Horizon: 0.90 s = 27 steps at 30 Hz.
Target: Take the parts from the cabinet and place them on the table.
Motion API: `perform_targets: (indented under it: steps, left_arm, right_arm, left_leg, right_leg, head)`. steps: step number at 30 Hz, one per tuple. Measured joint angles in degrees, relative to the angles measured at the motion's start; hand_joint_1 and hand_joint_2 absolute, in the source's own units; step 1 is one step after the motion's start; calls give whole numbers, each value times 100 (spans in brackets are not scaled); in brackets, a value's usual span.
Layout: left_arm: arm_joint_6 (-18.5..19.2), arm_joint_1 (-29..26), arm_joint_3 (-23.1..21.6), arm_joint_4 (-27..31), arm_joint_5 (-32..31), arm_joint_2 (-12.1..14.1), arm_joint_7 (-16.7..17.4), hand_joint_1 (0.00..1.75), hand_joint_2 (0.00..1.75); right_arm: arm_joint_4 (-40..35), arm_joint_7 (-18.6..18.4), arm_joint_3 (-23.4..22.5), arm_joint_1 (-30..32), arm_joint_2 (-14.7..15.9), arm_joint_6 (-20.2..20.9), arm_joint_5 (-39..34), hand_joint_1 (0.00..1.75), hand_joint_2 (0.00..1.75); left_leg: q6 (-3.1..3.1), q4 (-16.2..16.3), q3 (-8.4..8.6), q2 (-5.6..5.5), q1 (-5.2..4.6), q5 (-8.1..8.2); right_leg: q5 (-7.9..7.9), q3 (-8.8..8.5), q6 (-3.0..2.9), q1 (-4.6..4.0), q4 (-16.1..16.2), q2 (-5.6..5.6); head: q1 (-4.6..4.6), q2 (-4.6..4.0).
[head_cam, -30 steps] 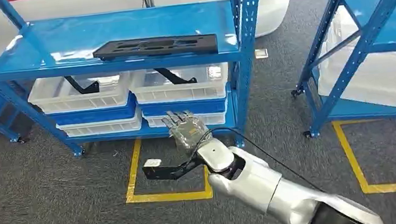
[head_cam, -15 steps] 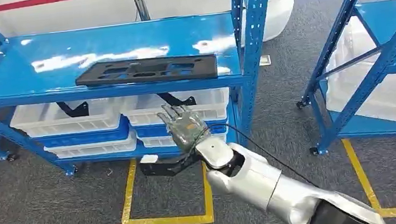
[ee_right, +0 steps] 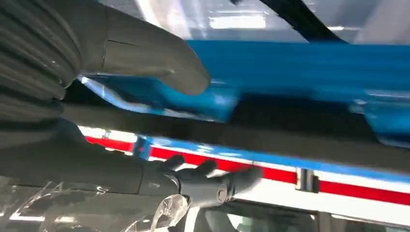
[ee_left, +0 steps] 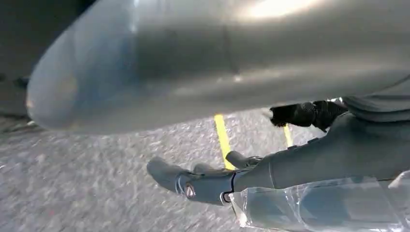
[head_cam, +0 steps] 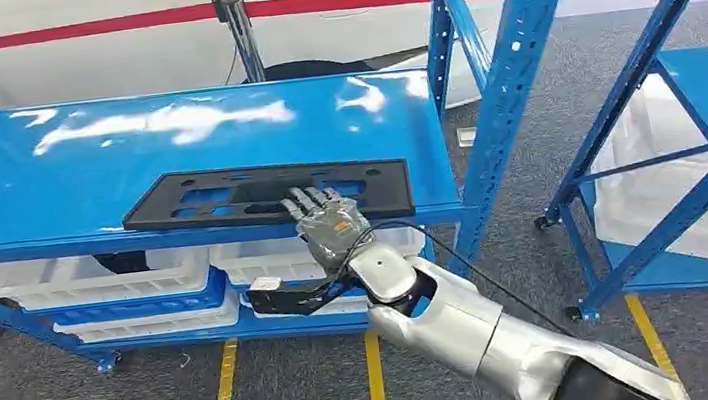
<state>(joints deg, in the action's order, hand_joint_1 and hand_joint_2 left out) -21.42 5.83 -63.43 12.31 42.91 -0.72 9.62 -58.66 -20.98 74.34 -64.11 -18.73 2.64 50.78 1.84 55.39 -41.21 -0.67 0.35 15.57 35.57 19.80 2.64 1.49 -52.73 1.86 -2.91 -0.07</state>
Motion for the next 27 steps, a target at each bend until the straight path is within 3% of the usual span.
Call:
perform_targets:
  steps: [1,2,4,5,6,7,8,9,10,11,13,14,16,27]
  left_arm:
    - [4,38,2,0,2,0,-15,0,0]
    - [9,62,2,0,13,2,-15,0,0]
    - [29,87,0,0,28,5,-15,0,0]
    - [29,77,0,0,28,2,-15,0,0]
    - [40,65,-9,0,28,0,-15,0,0]
    - [35,53,-15,0,31,-2,-15,0,0]
    - [35,48,-24,0,31,-2,-20,0,0]
    - [26,57,-29,0,35,-2,-22,0,0]
    - [24,69,-31,2,35,-22,-24,0,0]
    - [15,85,-31,0,39,-28,-28,0,0]
    - [40,91,-35,0,46,-33,-44,0,0]
    - [37,86,-37,0,48,-33,-50,0,0]
    - [37,84,-39,0,52,-33,-63,0,0]
    - [42,87,-39,0,125,-15,-83,0,0]
  right_arm:
    - [-24,0,-4,-13,-9,-2,2,0,175]
    - [-46,0,-4,-32,-9,-2,4,0,175]
    - [-61,-9,-4,-35,2,4,6,0,175]
    - [-61,-9,-4,-19,13,13,6,0,175]
    - [-61,-18,4,2,48,24,6,0,175]
    - [-61,-26,4,25,59,33,6,0,175]
    - [-66,-37,4,25,61,37,6,0,175]
    - [-83,-46,4,15,61,37,11,0,175]
    - [-101,-50,4,-1,59,37,13,0,175]
    - [-114,-50,2,-20,55,39,13,0,175]
    - [-142,-53,2,-38,33,44,13,0,175]
    - [-144,-53,2,-39,33,48,15,0,175]
    - [-144,-61,2,-35,33,61,15,0,175]
    - [-160,59,11,-28,4,162,-59,0,175]
  left_leg:
    - [41,-9,40,-14,-17,53]
    - [98,-12,81,-6,-36,98]
    - [160,-16,154,-4,-65,181]
    - [184,-16,202,-9,-90,224]
    - [190,-16,251,-21,-111,256]
    - [193,-17,308,-40,-129,289]
    - [200,-18,364,-52,-157,316]
    - [201,-22,411,-57,-186,333]
    - [202,-24,425,-57,-177,338]
    - [166,-6,435,-67,-245,375]
    - [120,-21,430,-68,-207,396]
    - [122,-21,435,-61,-204,426]
    - [95,-23,434,-61,-198,399]
    - [93,-46,438,-61,-192,359]
  right_leg:
    - [68,72,23,-5,-207,-87]
    - [235,328,28,-12,-650,-127]
    - [580,1014,21,-56,-1707,-136]
    - [609,1330,8,-74,-2089,-136]
    - [549,1503,-13,-90,-2193,-136]
    - [253,1544,-58,-119,-2000,-135]
    - [-145,1449,-129,-150,-1537,-136]
    - [-544,1285,-225,-186,-927,-140]
    - [-765,1152,-337,-247,-476,-170]
    - [-778,1143,-368,-247,-373,-168]
    - [-787,1145,-379,-261,-358,-162]
    - [-795,1144,-332,-252,-355,-156]
    - [-814,1149,-323,-252,-355,-156]
    - [-830,1153,-321,-254,-357,-158]
  head:
    - [3,0]
    - [7,0]
    - [5,0]
    - [5,0]
    - [5,0]
    - [5,0]
    - [7,0]
    - [5,0]
    - [5,0]
    - [3,0]
    - [5,0]
    - [3,0]
    - [3,0]
    - [3,0]
